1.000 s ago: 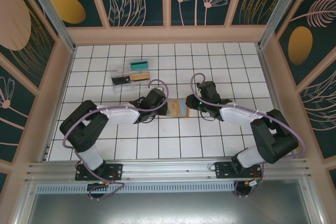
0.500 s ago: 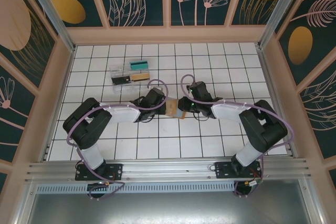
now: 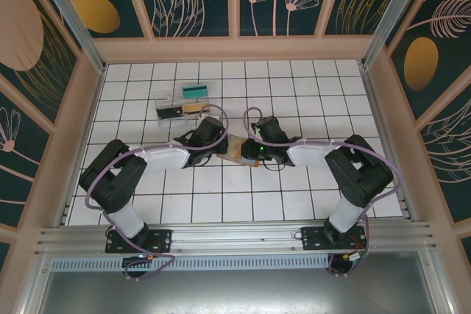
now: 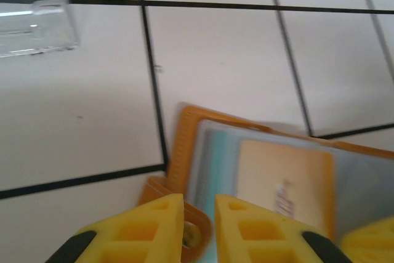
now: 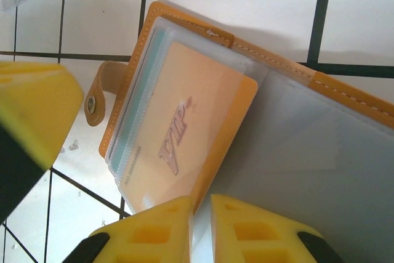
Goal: Take the credit cards out of the card holder
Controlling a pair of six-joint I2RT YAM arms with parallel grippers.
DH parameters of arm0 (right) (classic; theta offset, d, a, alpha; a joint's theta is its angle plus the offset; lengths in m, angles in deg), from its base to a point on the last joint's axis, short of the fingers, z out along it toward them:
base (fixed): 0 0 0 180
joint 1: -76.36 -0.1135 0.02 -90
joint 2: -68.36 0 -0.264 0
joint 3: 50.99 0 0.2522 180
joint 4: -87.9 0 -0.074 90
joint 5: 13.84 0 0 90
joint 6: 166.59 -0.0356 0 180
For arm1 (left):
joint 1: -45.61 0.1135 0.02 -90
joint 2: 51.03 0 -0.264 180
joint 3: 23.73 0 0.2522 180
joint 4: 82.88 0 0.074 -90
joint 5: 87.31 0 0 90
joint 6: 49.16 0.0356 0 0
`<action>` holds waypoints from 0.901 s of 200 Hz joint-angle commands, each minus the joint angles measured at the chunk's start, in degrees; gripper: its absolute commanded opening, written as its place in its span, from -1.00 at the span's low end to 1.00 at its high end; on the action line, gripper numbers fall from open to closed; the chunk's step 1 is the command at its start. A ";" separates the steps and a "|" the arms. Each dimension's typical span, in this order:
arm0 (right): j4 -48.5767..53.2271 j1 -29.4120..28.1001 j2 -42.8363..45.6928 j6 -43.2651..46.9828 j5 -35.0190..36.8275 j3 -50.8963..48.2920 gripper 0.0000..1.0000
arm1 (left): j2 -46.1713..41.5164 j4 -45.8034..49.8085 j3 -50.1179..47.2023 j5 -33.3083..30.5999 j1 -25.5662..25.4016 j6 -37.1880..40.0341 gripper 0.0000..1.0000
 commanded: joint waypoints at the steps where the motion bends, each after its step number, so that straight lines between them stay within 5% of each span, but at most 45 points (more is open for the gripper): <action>1: -1.94 -0.28 -0.67 -1.54 -0.68 0.59 -0.64 | 3.22 -1.28 -0.32 2.34 1.15 1.69 -0.59; 72: -7.99 1.60 -1.37 -5.59 -4.25 -2.41 -0.55 | 3.44 -5.59 -5.28 6.47 1.15 -4.11 -0.70; 123: -6.83 3.42 1.26 -4.32 -4.04 -3.74 -0.55 | -4.61 -9.45 -14.16 6.32 0.45 -13.04 -0.78; 180: -6.66 4.28 2.73 -4.32 -4.11 -4.55 -0.54 | -11.75 -2.72 -9.66 4.75 0.40 -8.43 -0.67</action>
